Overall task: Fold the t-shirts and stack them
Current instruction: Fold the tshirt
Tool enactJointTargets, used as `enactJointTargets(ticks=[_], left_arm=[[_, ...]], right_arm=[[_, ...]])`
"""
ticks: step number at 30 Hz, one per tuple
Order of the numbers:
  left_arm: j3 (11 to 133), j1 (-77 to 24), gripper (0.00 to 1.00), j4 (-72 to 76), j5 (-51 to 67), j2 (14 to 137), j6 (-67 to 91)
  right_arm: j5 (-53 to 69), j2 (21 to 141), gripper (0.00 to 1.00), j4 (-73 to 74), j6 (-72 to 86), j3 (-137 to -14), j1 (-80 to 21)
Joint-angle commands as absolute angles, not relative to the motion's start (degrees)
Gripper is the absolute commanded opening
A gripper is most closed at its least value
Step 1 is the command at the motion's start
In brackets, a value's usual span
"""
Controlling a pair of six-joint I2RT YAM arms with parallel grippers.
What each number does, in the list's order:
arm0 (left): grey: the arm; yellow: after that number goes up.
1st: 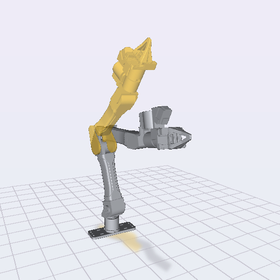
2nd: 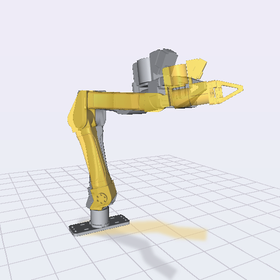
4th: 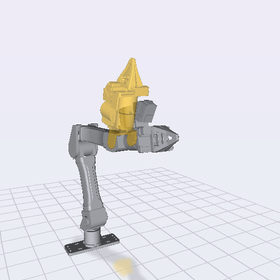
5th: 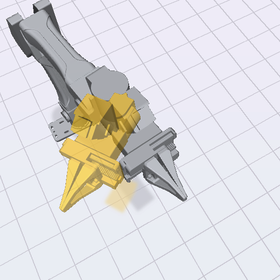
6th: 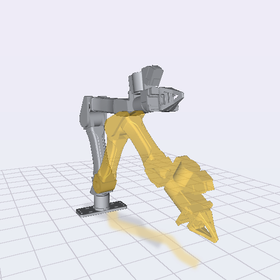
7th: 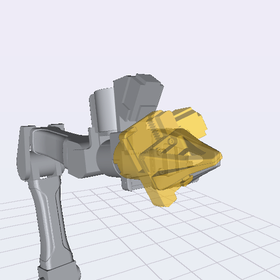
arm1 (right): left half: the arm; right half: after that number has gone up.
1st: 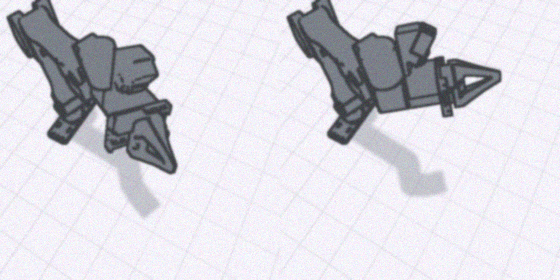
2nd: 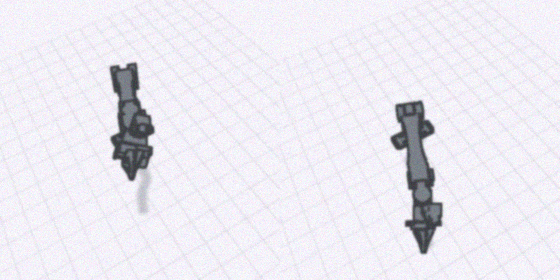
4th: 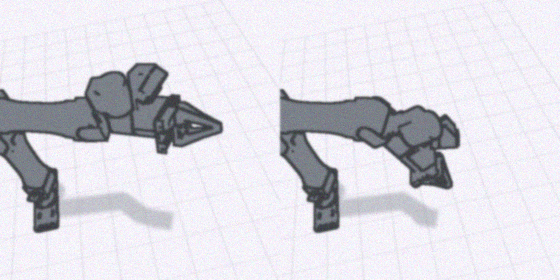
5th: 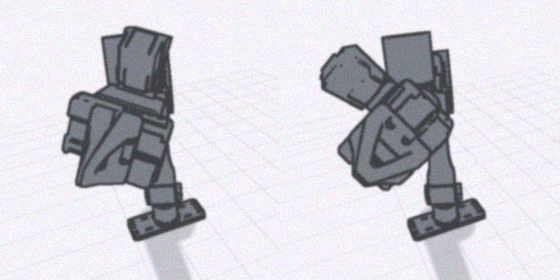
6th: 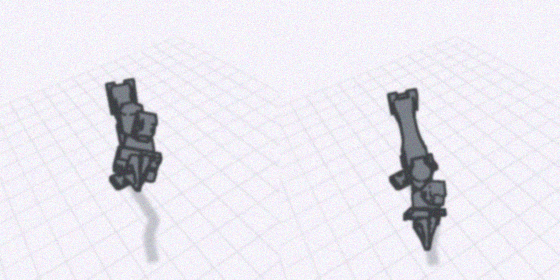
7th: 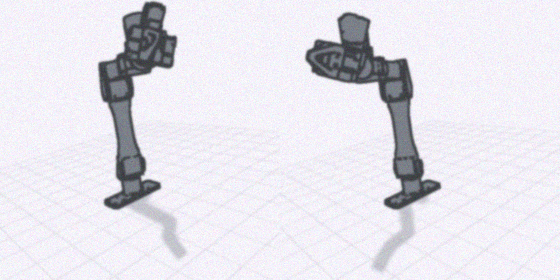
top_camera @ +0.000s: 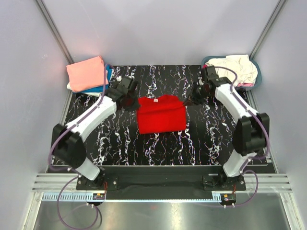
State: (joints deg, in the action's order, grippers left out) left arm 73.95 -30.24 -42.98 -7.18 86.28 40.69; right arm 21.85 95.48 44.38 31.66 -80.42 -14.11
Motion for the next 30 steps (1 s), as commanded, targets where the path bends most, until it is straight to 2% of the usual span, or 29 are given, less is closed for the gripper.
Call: enactJointTargets(ticks=[1, 3, 8, 12, 14, 16, 17, 19, 20, 21, 23, 24, 25, 26, 27, 30], left_arm=[[82.0, -26.3, 0.08, -40.2, -4.5, 93.8, 36.1], [90.0, -23.5, 0.07, -40.7, -1.9, 103.1, 34.5], [106.5, -18.5, 0.05, -44.8, 4.0, 125.1, 33.1], [117.5, -15.7, 0.05, -45.5, 8.9, 136.5, 32.9], [120.4, -14.2, 0.06, -46.0, 10.1, 141.2, 32.4], [122.7, -13.4, 0.08, -45.4, 11.3, 143.2, 32.5], [122.8, -13.0, 0.18, -44.8, 11.8, 144.0, 32.3], [122.7, -12.3, 0.28, -43.3, 12.7, 144.3, 31.9], [122.7, -12.0, 0.34, -43.1, 12.9, 144.2, 31.7], [122.7, -11.6, 0.48, -43.0, 13.1, 144.1, 31.6], [122.5, -11.2, 0.6, -42.7, 13.7, 142.5, 31.6], [122.2, -11.1, 0.7, -42.6, 13.8, 141.6, 31.6], [122.1, -11.0, 0.87, -42.5, 13.7, 140.6, 31.6], [121.9, -10.9, 0.94, -42.4, 13.5, 138.4, 31.8], [121.5, -10.9, 0.99, -42.2, 14.0, 137.4, 31.9], [120.9, -10.6, 0.99, -43.7, 13.3, 133.8, 31.8]], right_arm=[[19.3, 104.5, 0.0, 43.2, 31.5, -90.3, -11.9], [20.0, 109.9, 0.0, 43.2, 32.5, -95.7, -11.2], [20.8, 132.8, 0.0, 50.3, 32.4, -121.8, -10.5], [26.6, 147.8, 0.0, 53.3, 31.8, -140.0, -9.1], [29.4, 153.5, 0.07, 52.0, 32.2, -145.5, -8.4], [32.1, 155.6, 0.25, 49.5, 33.0, -145.6, -7.9], [32.5, 156.0, 0.33, 47.6, 33.6, -145.4, -7.6], [33.0, 156.1, 0.45, 46.1, 33.9, -143.6, -7.2], [33.4, 155.7, 0.56, 43.4, 33.9, -142.6, -7.1], [34.0, 155.2, 0.62, 42.2, 33.8, -141.5, -7.1], [33.7, 153.6, 0.76, 40.4, 33.8, -140.2, -6.9], [33.5, 152.8, 0.8, 39.9, 33.9, -139.9, -6.8], [33.1, 151.1, 0.86, 39.4, 34.4, -139.2, -6.7], [32.5, 150.0, 0.91, 38.2, 35.3, -139.0, -6.7], [32.3, 147.4, 0.93, 37.6, 35.5, -138.5, -6.6], [30.4, 141.9, 0.96, 36.3, 35.8, -134.1, -6.6]])
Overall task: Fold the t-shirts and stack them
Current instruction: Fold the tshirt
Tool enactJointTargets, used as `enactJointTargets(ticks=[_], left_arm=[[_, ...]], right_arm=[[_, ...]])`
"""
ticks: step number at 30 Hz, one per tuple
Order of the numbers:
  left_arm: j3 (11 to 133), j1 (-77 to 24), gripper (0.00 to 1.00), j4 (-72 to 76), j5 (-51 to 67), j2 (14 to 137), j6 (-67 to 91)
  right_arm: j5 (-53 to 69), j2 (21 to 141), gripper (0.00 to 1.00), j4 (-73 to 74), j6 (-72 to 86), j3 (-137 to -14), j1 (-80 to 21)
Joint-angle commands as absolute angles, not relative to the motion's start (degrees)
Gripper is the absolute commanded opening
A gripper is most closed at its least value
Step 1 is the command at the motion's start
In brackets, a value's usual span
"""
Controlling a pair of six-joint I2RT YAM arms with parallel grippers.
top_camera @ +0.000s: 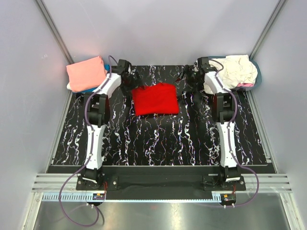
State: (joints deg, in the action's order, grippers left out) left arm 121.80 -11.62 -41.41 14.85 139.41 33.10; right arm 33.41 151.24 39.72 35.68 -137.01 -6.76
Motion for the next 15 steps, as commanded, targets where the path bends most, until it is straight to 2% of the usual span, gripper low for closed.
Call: enactJointTargets(ticks=[1, 3, 4, 7, 10, 13, 15], left_arm=[[119.9, -10.6, 0.99, -44.3, 12.9, 132.8, 31.8], [113.5, -10.6, 0.99, -43.3, 11.9, 128.3, 32.1], [110.7, -10.6, 0.99, -41.0, 11.7, 126.6, 32.4], [99.1, -10.6, 0.99, -35.6, 11.6, 117.6, 34.6], [90.2, -10.8, 0.99, -31.5, 11.7, 113.6, 37.0], [85.2, -11.7, 0.99, -28.9, 11.2, 109.7, 38.1], [85.0, -13.3, 0.99, -28.1, 11.3, 109.8, 37.7]], right_arm=[[30.1, 136.6, 0.97, 35.6, 35.5, -128.1, -6.8], [29.4, 126.3, 0.98, 30.3, 35.9, -118.7, -7.1], [29.5, 122.8, 0.98, 27.5, 36.5, -108.3, -8.0], [30.3, 113.7, 0.98, 17.7, 36.9, -93.5, -10.1], [30.5, 112.6, 0.96, 18.8, 35.3, -89.2, -13.2], [32.4, 115.4, 0.88, 19.4, 35.1, -88.9, -14.3], [34.3, 117.7, 0.72, 19.2, 34.9, -89.9, -14.5]])
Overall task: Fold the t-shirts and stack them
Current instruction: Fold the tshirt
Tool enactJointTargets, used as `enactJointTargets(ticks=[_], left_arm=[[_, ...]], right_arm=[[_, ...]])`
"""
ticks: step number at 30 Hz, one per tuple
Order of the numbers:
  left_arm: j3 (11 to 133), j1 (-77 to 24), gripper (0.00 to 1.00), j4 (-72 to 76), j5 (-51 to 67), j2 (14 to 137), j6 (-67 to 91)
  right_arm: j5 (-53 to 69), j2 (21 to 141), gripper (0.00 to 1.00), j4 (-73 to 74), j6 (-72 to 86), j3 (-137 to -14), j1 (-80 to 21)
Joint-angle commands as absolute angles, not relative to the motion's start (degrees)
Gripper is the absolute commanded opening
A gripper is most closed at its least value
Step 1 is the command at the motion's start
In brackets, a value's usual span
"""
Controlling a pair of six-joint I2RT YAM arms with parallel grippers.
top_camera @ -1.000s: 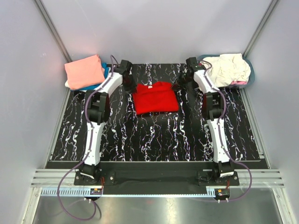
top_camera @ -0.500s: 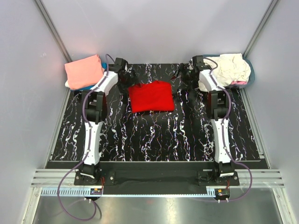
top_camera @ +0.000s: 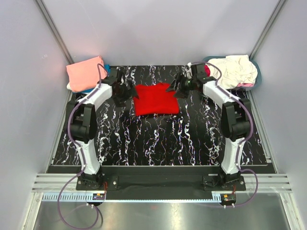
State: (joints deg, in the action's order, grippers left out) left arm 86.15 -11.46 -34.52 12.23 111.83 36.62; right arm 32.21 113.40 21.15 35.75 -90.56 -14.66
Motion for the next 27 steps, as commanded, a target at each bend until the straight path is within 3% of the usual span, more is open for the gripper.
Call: enactJointTargets(ticks=[1, 2, 5, 9, 14, 20, 27], left_arm=[[85.6, -13.8, 0.99, -28.2, 11.4, 111.0, 37.4], [86.6, -14.8, 0.99, -28.2, 11.6, 112.0, 36.7], [92.2, -16.5, 0.98, -29.3, 12.5, 117.1, 35.4], [98.0, -17.3, 0.97, -29.8, 12.7, 122.9, 34.9], [95.5, -18.3, 0.94, -28.0, 14.1, 125.3, 35.3], [78.7, -21.8, 0.93, -22.4, 14.5, 118.4, 36.0], [56.9, -30.4, 0.92, -17.7, 10.0, 102.8, 39.4]], right_arm=[[34.7, 120.3, 0.66, 19.2, 34.8, -91.7, -14.5], [35.8, 121.9, 0.54, 19.3, 34.7, -93.0, -14.5], [37.0, 128.2, 0.38, 21.5, 33.6, -98.9, -14.6], [37.4, 133.4, 0.35, 24.8, 31.8, -103.4, -14.6], [36.0, 132.7, 0.34, 25.4, 31.4, -97.0, -14.7], [32.8, 124.6, 0.33, 27.1, 30.1, -83.7, -14.7], [31.2, 105.9, 0.37, 25.1, 31.4, -61.8, -16.3]])
